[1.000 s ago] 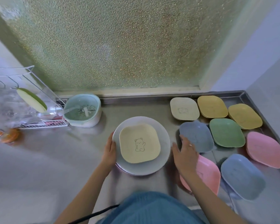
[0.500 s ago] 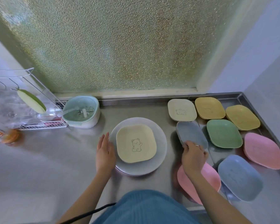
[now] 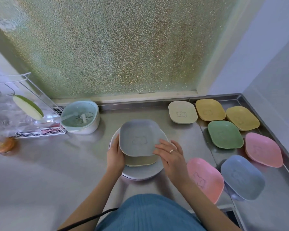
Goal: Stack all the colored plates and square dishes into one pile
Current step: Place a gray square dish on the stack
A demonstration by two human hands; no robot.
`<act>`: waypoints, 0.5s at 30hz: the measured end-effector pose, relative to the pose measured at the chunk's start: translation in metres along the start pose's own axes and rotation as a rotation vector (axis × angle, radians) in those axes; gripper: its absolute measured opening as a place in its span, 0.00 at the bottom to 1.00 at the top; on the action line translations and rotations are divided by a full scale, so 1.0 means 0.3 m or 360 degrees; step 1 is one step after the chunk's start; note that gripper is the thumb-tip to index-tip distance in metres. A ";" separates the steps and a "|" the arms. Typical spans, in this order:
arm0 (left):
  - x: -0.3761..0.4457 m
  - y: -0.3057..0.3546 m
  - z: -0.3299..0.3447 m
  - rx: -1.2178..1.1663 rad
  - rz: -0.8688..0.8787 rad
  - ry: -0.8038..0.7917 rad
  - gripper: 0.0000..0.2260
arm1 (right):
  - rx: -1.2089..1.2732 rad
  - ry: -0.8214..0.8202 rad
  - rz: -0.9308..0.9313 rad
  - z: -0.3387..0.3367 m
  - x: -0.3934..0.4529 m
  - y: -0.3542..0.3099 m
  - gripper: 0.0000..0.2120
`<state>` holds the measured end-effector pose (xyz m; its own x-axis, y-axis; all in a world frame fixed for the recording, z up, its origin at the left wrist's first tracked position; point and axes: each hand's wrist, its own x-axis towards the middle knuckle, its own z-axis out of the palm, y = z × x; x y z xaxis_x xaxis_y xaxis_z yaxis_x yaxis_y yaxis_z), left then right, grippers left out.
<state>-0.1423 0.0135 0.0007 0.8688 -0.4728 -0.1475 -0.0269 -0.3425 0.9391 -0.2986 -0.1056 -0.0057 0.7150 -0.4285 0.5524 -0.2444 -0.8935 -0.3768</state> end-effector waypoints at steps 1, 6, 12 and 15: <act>0.000 0.008 -0.002 -0.0113 -0.0070 0.0036 0.16 | -0.0021 -0.0080 0.0015 0.005 -0.009 0.001 0.12; -0.004 0.012 -0.013 -0.0178 -0.0187 0.0024 0.18 | -0.0056 -0.0376 0.0062 0.008 -0.039 0.006 0.13; 0.000 0.012 -0.011 0.0114 -0.0166 0.0009 0.19 | 0.0482 -0.0463 0.0662 -0.004 0.002 -0.041 0.22; 0.014 0.014 -0.013 0.0188 -0.0131 -0.0036 0.19 | 0.0504 -0.0651 0.0881 0.019 0.054 -0.043 0.25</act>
<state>-0.1367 0.0133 0.0053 0.8591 -0.4568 -0.2307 -0.0151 -0.4732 0.8808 -0.2800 -0.1002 0.0039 0.7438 -0.6641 -0.0761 -0.4826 -0.4546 -0.7486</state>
